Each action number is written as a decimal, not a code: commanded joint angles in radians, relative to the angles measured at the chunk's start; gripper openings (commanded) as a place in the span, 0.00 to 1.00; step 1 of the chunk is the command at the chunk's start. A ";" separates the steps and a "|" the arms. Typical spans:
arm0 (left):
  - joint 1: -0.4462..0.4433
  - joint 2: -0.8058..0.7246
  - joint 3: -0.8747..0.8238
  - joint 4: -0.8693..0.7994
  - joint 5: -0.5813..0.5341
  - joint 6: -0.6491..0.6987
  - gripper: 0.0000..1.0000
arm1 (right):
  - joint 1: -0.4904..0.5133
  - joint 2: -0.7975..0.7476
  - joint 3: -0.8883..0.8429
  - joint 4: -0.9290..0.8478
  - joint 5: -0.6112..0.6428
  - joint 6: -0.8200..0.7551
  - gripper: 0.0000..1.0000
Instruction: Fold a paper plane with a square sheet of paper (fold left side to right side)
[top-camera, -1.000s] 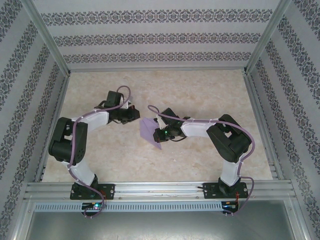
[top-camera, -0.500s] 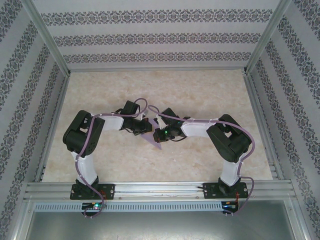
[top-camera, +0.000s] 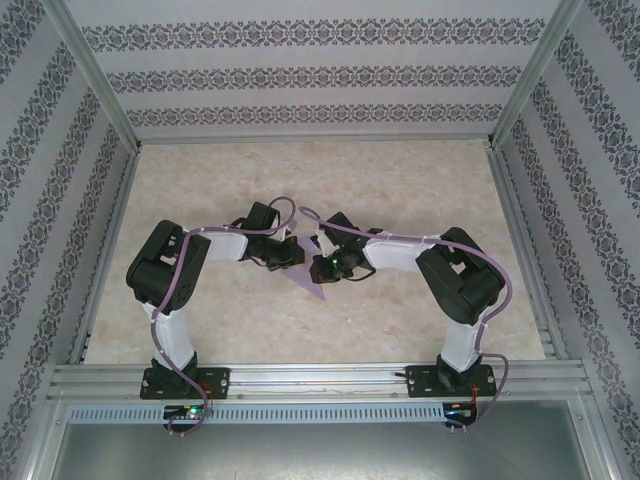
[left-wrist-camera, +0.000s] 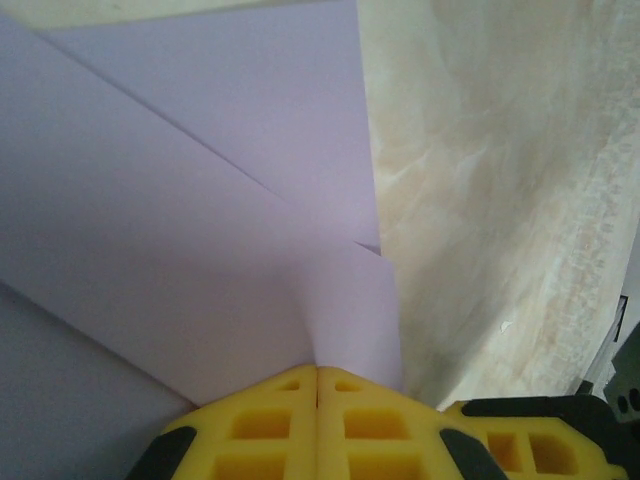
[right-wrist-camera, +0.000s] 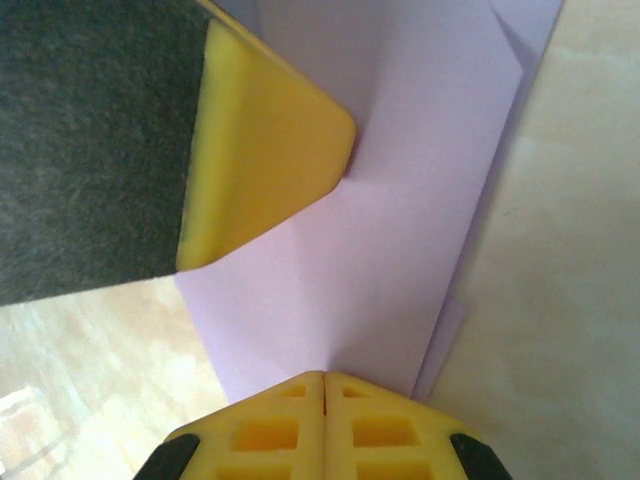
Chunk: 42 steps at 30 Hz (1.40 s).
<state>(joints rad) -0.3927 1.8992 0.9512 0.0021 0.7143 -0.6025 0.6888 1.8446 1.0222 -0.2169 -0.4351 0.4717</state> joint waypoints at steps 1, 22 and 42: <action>-0.001 0.038 -0.041 -0.033 -0.078 0.017 0.00 | -0.009 -0.054 0.026 -0.034 -0.042 0.011 0.00; 0.000 0.036 -0.031 -0.043 -0.078 0.020 0.00 | 0.008 0.024 -0.047 0.145 -0.096 0.108 0.00; -0.001 0.052 -0.015 -0.056 -0.098 0.015 0.00 | 0.011 0.010 -0.106 0.072 -0.102 0.091 0.00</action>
<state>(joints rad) -0.3927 1.8992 0.9485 0.0086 0.7151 -0.6029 0.6899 1.8664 0.9543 -0.0509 -0.5251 0.5732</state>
